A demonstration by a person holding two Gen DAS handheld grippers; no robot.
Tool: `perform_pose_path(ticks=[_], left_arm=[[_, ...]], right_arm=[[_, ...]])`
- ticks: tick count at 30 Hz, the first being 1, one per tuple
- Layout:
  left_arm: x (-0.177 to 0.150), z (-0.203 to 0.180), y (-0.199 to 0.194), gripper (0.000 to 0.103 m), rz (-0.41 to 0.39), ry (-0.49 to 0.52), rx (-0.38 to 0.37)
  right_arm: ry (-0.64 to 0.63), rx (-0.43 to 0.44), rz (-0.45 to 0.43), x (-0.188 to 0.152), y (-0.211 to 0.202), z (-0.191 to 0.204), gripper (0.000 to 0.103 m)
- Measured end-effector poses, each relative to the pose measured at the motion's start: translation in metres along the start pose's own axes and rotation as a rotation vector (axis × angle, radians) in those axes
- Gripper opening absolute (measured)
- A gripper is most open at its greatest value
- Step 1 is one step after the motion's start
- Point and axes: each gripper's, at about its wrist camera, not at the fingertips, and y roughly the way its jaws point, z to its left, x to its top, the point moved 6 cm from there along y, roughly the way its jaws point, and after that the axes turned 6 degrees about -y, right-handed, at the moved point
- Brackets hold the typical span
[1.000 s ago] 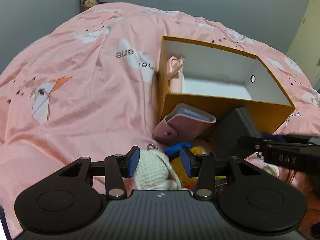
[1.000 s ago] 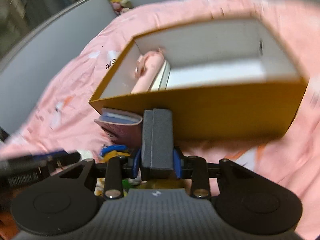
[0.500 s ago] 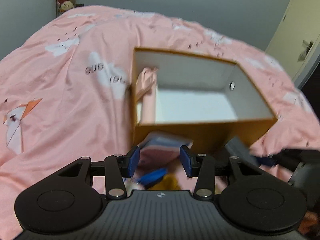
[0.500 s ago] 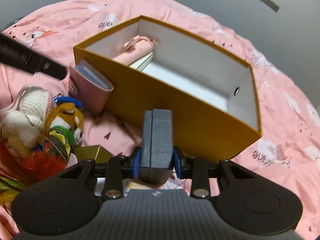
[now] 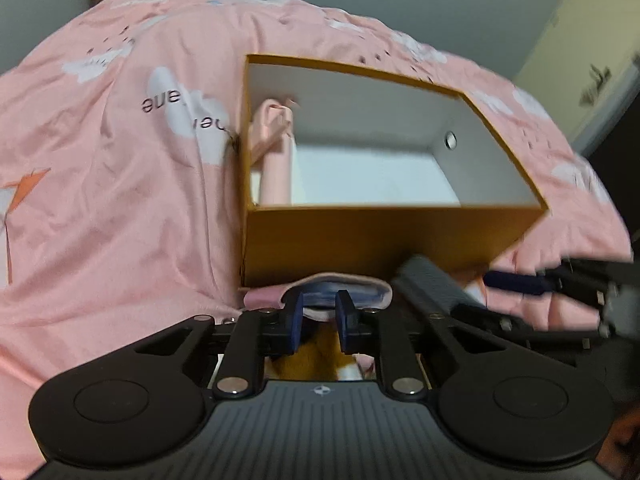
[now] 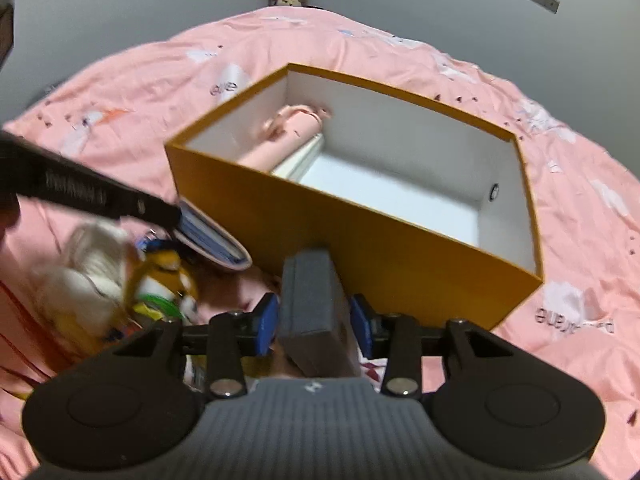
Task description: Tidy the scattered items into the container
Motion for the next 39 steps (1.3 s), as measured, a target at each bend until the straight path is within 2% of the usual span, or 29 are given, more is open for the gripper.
perform_pose_path(ticks=[2, 4, 7, 9, 11, 12, 14, 16, 19, 25, 30, 34, 39], left_arm=[[-0.011, -0.002, -0.001, 0.018, 0.024, 0.020, -0.009], [-0.022, 0.003, 0.004, 0.018, 0.062, -0.014, -0.021], [-0.023, 0.009, -0.001, 0.018, 0.040, -0.043, -0.027], [-0.016, 0.005, -0.013, 0.018, -0.015, 0.004, -0.012], [-0.007, 0.000, -0.021, 0.022, -0.064, 0.103, 0.058], [-0.004, -0.002, -0.020, 0.024, -0.061, 0.152, 0.079], [-0.004, -0.003, -0.014, 0.025, -0.024, 0.190, 0.076], [-0.006, 0.000, -0.007, 0.025, 0.009, 0.180, 0.069], [-0.008, 0.007, -0.001, 0.024, 0.012, 0.157, 0.087], [-0.004, 0.015, 0.004, 0.024, 0.021, 0.116, 0.057], [-0.004, 0.020, 0.005, 0.024, 0.032, 0.092, 0.066], [-0.008, 0.026, 0.005, 0.024, 0.046, 0.049, 0.068], [-0.007, 0.026, -0.004, 0.024, 0.032, 0.040, 0.069]], right_arm=[[-0.012, 0.000, 0.005, 0.001, 0.002, 0.002, 0.043], [-0.024, 0.003, -0.021, 0.002, 0.000, 0.006, 0.043], [-0.089, 0.057, -0.067, 0.005, -0.006, 0.018, 0.043], [-0.153, 0.069, -0.069, 0.008, -0.004, 0.026, 0.043], [-0.197, 0.077, -0.069, 0.010, -0.002, 0.031, 0.043], [-0.210, 0.088, -0.073, 0.012, -0.002, 0.032, 0.043], [-0.254, 0.130, -0.080, 0.018, -0.002, 0.037, 0.043], [-0.327, 0.163, -0.086, 0.026, 0.000, 0.042, 0.043], [-0.445, 0.197, -0.091, 0.034, 0.010, 0.055, 0.043], [-0.609, 0.203, -0.105, 0.042, 0.026, 0.068, 0.042], [-0.618, 0.249, -0.083, 0.049, 0.040, 0.074, 0.033], [-0.592, 0.253, -0.067, 0.048, 0.054, 0.077, 0.032], [-0.537, 0.257, -0.072, 0.045, 0.046, 0.074, 0.023]])
